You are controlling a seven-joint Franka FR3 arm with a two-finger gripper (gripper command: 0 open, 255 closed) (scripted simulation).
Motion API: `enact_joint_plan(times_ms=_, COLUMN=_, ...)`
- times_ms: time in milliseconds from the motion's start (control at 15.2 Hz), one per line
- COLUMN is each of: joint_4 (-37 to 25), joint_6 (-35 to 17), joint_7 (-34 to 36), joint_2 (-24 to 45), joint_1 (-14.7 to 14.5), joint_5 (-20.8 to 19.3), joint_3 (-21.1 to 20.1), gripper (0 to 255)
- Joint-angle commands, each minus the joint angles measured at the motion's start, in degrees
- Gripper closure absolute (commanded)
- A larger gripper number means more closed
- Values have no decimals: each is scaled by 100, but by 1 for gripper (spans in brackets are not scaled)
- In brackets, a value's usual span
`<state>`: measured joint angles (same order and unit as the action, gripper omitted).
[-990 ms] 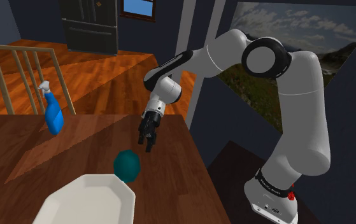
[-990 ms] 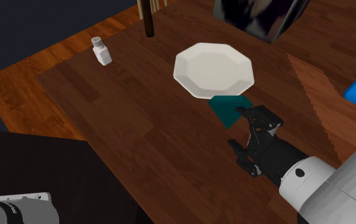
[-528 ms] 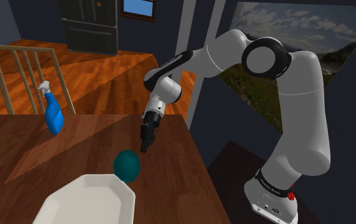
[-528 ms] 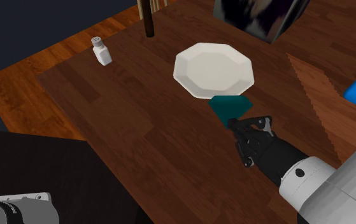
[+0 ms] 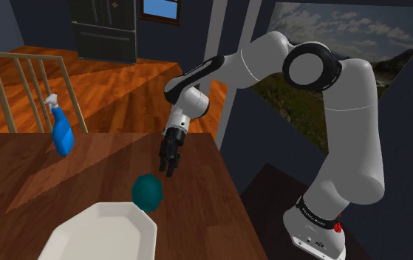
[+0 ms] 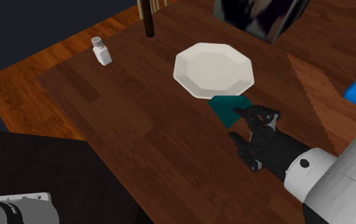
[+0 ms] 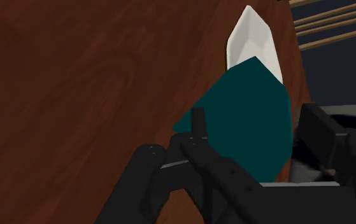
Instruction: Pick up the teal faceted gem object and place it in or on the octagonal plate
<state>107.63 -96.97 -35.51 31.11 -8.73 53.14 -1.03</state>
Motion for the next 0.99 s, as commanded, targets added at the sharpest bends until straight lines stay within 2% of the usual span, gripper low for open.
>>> enact_joint_plan(times_ms=0, joint_4=-353, joint_6=-279, joint_7=1467, joint_2=-219, joint_1=-617, joint_5=-842, joint_3=147, gripper=0)
enact_joint_plan(times_ms=132, joint_4=-1249, joint_6=-115, joint_7=3253, joint_2=-38, joint_1=-1414, joint_5=-2058, joint_3=334, gripper=0)
enact_joint_plan(times_ms=264, joint_4=-2735, joint_6=711, joint_7=4861, joint_2=691, joint_1=-2163, joint_5=-3192, joint_3=521, gripper=0)
enact_joint_plan(times_ms=330, joint_4=-2838, joint_6=781, joint_7=4925, joint_2=749, joint_1=-2230, joint_5=-3225, joint_3=572, gripper=0)
enact_joint_plan(times_ms=792, joint_4=-2115, joint_6=182, joint_7=4836, joint_2=624, joint_1=-2371, joint_5=-3161, joint_3=559, gripper=0)
enact_joint_plan(times_ms=924, joint_4=-2114, joint_6=182, joint_7=4836, joint_2=624, joint_1=-2371, joint_5=-3161, joint_3=559, gripper=0)
